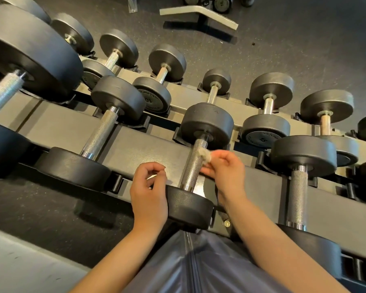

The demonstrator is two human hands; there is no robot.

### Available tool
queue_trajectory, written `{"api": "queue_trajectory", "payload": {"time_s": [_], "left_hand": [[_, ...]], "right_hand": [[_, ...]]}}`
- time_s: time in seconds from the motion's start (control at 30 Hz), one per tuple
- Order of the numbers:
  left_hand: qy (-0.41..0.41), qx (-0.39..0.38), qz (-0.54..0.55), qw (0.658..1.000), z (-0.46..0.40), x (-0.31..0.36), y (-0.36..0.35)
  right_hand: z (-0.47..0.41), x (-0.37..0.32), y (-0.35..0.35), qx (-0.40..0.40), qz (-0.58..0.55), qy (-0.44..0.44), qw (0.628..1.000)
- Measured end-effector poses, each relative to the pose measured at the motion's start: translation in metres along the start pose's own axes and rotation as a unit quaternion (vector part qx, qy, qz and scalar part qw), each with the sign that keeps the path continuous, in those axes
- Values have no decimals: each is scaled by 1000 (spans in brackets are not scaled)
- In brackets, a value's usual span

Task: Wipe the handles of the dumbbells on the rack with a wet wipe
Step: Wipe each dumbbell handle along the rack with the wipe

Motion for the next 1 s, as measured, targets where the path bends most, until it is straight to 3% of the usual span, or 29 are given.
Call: {"api": "queue_trajectory", "payload": {"time_s": [0.13,0.23,0.37,0.57,0.67,0.8,1.0], "left_hand": [[-15,-1,-13,1000,0,-1,0],[-22,-2,-11,1000,0,-2,2],[-24,-5,-14,1000,0,-2,0],[-18,-12,-11,1000,-1,-3,0],[-24,-9,-18,1000,-1,-2,0],[-28,-17,-15,999,-1,-2,2],[-27,-24,-14,999,-1,-2,2]], "right_hand": [[-24,-16,-14,83,-35,-35,995],[-10,-12,-21,53,-56,-56,995],[-1,-12,-21,-9,-2,-44,999],[-13,-13,-22,56,-108,-96,988],[-10,-9,-24,65,-6,-46,997],[2,1,-15,-27,87,-65,994],[35,3,8,-123,284,-46,950]]}}
Point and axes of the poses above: each hand's wrist, its own z-axis away from the middle knuckle, its own y-axis out of the back of the hand, x = y × z, the point moved 1 cm from there along -z, towards the middle knuckle, and after that the axes turned 7 degrees about -y, right-handed, at the moved point
